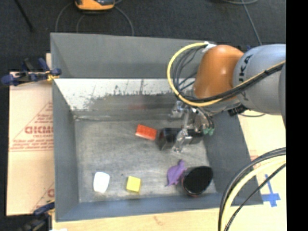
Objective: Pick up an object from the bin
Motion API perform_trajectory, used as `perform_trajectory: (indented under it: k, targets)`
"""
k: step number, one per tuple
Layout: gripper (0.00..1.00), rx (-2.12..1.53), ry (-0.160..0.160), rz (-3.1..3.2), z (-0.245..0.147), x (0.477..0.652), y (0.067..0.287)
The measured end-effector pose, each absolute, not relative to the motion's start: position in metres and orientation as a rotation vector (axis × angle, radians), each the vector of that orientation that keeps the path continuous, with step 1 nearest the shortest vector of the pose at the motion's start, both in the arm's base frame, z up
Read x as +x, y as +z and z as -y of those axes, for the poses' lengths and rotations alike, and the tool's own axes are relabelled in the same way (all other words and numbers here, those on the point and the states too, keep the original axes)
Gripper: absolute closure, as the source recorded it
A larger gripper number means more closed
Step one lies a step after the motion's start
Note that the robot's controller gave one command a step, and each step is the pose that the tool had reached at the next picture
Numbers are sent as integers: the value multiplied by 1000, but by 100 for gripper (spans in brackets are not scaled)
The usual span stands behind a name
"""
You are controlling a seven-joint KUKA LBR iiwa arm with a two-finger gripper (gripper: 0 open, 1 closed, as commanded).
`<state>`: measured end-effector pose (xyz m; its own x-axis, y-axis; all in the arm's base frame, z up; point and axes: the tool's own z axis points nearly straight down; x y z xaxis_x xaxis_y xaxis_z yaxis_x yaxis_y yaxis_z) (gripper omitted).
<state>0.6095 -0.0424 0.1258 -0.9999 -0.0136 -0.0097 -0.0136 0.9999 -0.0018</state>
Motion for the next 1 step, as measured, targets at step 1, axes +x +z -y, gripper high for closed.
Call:
perform_trajectory:
  k: [1]
  targets:
    - [0,20,1,-3141,51,610,96]
